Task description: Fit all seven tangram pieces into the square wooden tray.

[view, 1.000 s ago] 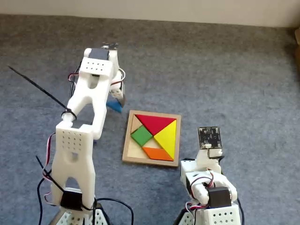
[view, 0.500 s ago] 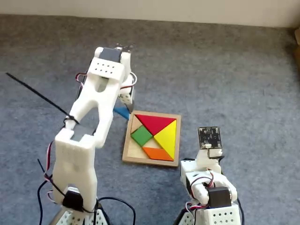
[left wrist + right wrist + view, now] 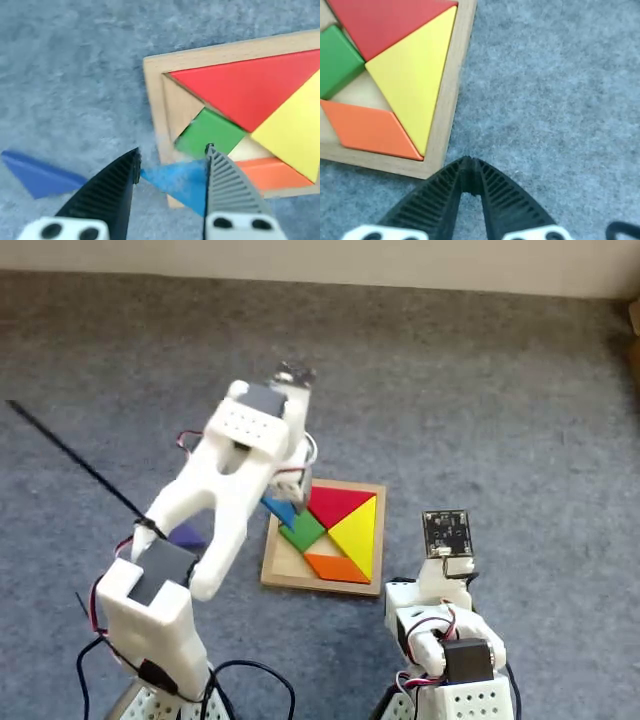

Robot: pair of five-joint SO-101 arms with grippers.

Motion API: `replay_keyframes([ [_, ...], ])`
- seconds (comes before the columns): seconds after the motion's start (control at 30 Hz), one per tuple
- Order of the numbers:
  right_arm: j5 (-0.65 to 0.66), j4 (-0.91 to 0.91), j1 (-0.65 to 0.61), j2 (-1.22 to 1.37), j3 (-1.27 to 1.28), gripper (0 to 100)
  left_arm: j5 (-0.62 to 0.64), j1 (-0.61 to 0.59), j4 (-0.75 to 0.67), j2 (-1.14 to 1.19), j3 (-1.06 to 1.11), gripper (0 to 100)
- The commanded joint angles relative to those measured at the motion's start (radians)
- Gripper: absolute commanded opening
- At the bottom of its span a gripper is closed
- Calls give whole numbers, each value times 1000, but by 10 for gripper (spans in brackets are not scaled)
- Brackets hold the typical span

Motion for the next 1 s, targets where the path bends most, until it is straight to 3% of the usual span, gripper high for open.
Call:
replay_keyframes([
  [0.0, -5, 7, 8, -16, 150, 15, 3, 71, -110, -54, 65, 66],
  [0.27, -5, 7, 8, -16, 150, 15, 129, 131, -233, -54, 114, 66],
  [0.5, -5, 7, 8, -16, 150, 15, 130, 165, -341, -56, 183, 66],
  [0.73, -5, 7, 8, -16, 150, 15, 126, 163, -338, -62, 183, 73],
  [0.97, -5, 7, 8, -16, 150, 15, 129, 162, -336, -62, 188, 184],
])
